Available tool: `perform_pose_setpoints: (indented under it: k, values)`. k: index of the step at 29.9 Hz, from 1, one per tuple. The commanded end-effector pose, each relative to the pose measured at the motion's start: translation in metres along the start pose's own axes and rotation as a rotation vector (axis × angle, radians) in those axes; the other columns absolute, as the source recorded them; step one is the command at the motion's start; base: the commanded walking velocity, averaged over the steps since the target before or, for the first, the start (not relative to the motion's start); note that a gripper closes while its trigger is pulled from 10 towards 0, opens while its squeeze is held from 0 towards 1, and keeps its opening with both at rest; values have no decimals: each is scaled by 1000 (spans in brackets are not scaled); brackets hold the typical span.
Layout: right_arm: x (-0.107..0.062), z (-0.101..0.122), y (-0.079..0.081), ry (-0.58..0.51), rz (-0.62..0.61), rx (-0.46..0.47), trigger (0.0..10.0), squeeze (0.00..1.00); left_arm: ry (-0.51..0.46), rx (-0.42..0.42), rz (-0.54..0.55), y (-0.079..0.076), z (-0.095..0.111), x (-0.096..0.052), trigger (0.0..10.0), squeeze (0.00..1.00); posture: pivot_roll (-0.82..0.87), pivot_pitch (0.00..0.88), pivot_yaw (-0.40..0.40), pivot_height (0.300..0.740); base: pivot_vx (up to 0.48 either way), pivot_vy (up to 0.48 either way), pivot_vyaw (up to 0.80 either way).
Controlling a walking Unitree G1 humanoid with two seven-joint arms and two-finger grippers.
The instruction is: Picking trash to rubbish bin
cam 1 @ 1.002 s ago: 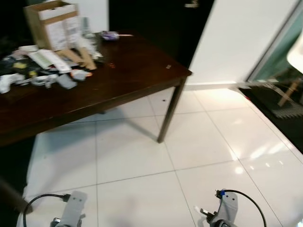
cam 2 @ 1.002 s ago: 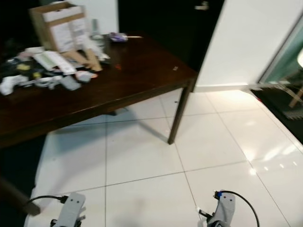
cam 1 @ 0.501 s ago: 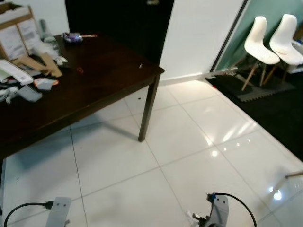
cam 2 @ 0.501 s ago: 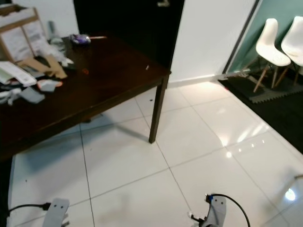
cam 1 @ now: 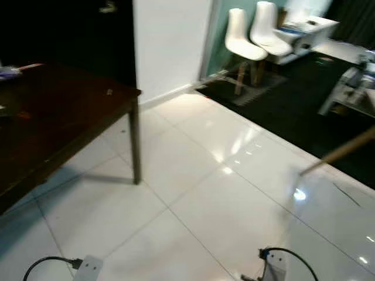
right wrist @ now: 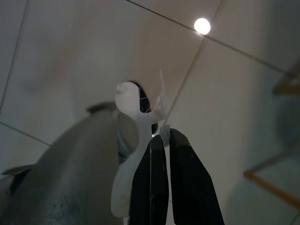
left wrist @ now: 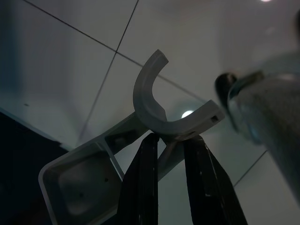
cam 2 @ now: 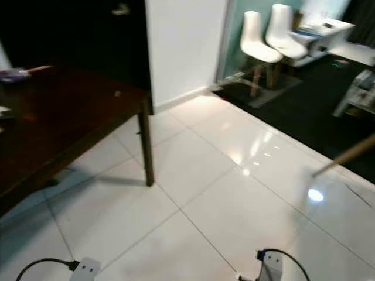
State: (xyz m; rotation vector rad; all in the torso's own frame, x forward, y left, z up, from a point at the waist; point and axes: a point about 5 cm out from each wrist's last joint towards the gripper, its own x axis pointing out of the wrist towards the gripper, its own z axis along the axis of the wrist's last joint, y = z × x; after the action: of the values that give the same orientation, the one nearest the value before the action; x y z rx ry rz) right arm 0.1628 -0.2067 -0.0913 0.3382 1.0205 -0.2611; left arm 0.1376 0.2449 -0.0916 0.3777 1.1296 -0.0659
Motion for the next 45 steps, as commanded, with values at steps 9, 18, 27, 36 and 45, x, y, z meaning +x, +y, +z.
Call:
perform_pose_setpoints:
  k: [9,18,27,36,45]
  values:
    - [1,9,1,-5,0,-56,10000,0,38,-4,-2,-12,-13,-1,10000,0,106,96,-43,740,0,0,-800]
    - [2,11,12,-11,29,-75,10000,0,44,-6,3,-11,-14,-1,10000,0,103,96,-28,740,0,0,-800]
    - [1,2,8,11,22,-82,10000,0,41,2,9,-10,-14,-1,10000,0,110,97,-23,740,0,0,-800]
    - [2,4,10,8,28,-93,10000,0,43,-8,9,-9,-13,-1,10000,0,111,89,-21,740,0,0,-800]
    - [3,7,16,-6,40,-95,10000,0,34,-19,6,-12,-10,-1,10000,0,114,93,-26,740,0,0,-756]
